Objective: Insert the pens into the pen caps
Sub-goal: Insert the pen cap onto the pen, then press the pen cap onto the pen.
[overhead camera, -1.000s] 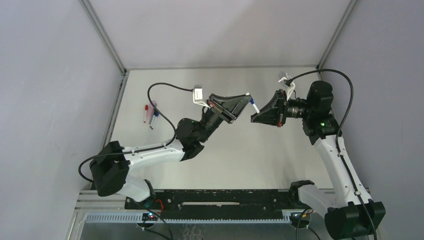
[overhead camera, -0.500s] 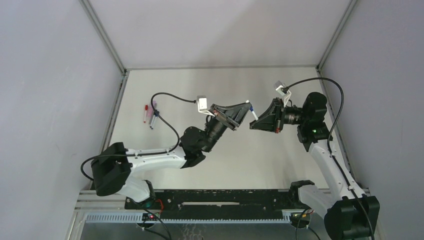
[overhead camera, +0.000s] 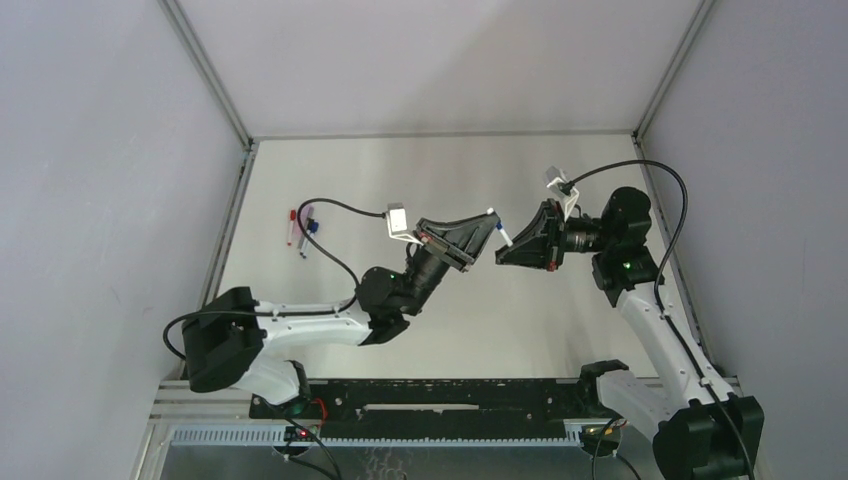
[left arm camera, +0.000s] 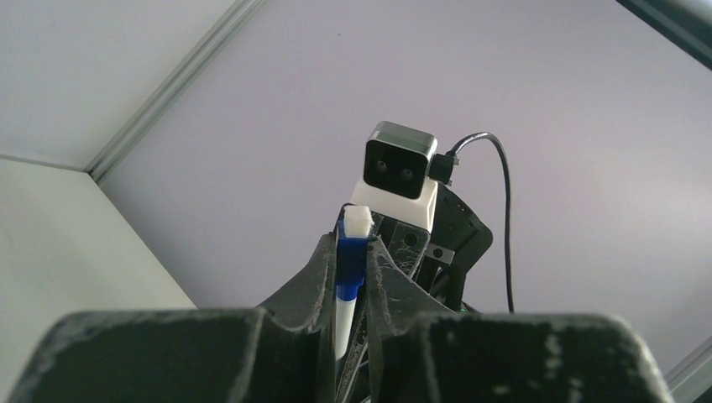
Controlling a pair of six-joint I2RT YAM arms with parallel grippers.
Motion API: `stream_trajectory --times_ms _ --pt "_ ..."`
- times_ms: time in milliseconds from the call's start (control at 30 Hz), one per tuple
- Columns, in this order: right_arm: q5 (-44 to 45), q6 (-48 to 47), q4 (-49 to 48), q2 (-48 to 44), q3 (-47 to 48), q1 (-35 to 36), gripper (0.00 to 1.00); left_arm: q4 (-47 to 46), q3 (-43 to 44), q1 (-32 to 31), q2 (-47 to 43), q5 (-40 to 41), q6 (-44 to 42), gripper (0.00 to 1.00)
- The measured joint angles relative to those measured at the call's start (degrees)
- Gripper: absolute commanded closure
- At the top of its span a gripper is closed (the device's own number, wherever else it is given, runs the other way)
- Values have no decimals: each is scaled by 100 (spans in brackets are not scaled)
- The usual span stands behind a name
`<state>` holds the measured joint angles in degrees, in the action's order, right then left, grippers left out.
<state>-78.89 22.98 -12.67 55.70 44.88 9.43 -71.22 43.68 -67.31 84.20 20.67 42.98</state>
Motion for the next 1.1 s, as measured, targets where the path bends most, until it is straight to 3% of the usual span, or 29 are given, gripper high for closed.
stream_trajectory --times_ms 167,300,467,667,967,1100 --pt "221 -529 352 -90 -7 120 100 35 -42 -142 -57 186 -435 100" --pt "763 -1054 979 -216 -7 208 100 745 330 -256 -15 516 -804 100" --pt "1003 -1110 1248 -184 -31 273 100 879 474 -275 238 605 -638 100" --pt "476 -638 1032 -164 -317 269 100 -131 -409 -372 243 378 4 100" --pt "-42 -645 863 -131 -376 448 100 -387 -1235 -763 -155 195 411 100" --pt "-87 -824 859 -103 -376 522 100 -581 -1593 -848 -337 186 352 83"
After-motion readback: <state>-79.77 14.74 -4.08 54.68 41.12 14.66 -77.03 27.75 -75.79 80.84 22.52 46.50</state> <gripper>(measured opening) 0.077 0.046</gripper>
